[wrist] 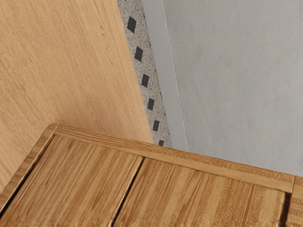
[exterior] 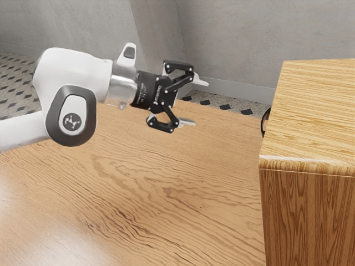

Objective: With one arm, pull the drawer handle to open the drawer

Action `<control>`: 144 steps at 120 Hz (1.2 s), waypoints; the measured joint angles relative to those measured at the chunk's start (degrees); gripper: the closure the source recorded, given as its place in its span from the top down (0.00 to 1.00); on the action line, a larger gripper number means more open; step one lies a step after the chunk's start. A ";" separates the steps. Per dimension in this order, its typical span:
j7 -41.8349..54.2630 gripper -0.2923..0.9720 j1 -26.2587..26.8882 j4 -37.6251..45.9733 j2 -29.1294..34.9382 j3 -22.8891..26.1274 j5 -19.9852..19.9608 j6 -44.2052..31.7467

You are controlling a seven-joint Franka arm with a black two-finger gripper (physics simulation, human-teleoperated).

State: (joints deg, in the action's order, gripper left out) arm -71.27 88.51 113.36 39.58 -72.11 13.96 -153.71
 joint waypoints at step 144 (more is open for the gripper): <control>14.18 0.75 12.44 -2.87 0.68 -0.68 5.66 11.43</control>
State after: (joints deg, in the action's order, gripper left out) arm -57.09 100.96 110.48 40.26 -72.79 19.62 -142.28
